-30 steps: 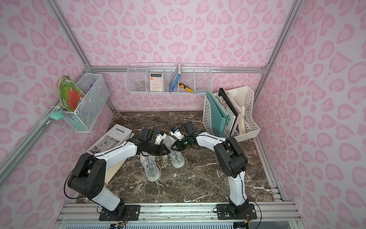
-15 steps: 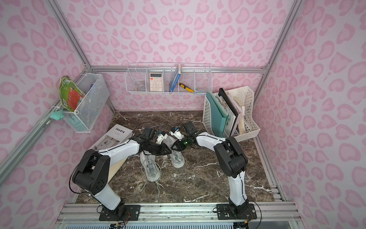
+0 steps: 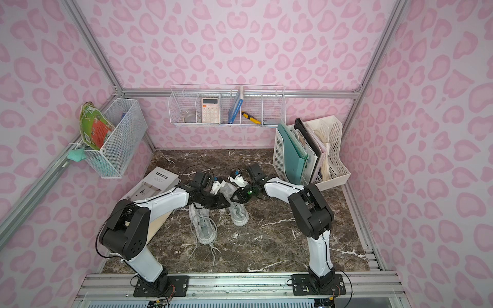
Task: Tie the shoes
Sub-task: Tie the shoelace on the shoe.
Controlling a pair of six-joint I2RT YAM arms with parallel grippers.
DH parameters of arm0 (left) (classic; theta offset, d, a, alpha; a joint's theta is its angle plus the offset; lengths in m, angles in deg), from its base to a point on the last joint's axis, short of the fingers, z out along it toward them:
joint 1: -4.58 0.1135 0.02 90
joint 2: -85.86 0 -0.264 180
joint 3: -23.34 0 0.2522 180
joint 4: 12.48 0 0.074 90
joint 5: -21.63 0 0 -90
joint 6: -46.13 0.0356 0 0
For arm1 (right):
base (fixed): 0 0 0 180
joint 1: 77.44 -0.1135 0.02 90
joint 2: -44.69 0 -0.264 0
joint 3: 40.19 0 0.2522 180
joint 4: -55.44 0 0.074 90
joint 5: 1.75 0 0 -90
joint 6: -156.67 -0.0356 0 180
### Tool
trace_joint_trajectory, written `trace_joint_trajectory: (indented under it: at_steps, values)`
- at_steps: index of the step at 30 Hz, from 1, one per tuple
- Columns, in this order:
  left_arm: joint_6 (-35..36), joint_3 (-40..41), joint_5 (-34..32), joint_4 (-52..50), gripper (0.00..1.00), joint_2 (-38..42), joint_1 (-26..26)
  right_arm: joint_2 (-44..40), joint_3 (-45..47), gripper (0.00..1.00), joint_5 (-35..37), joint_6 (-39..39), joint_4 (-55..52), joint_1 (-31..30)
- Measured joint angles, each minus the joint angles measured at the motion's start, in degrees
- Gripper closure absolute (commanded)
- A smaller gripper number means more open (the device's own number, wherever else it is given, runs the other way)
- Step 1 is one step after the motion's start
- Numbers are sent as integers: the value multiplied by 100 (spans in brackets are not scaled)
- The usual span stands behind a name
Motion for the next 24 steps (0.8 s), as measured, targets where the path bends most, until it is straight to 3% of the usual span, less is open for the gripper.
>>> trace_joint_trajectory:
  at_steps: [4, 24]
  values:
    - [68, -2, -2, -35, 100, 26, 2, 0, 0, 53, 39, -4, 0, 0]
    - [94, 697, -149, -254, 100, 780, 87, 59, -11, 55, 149, -66, -109, 9]
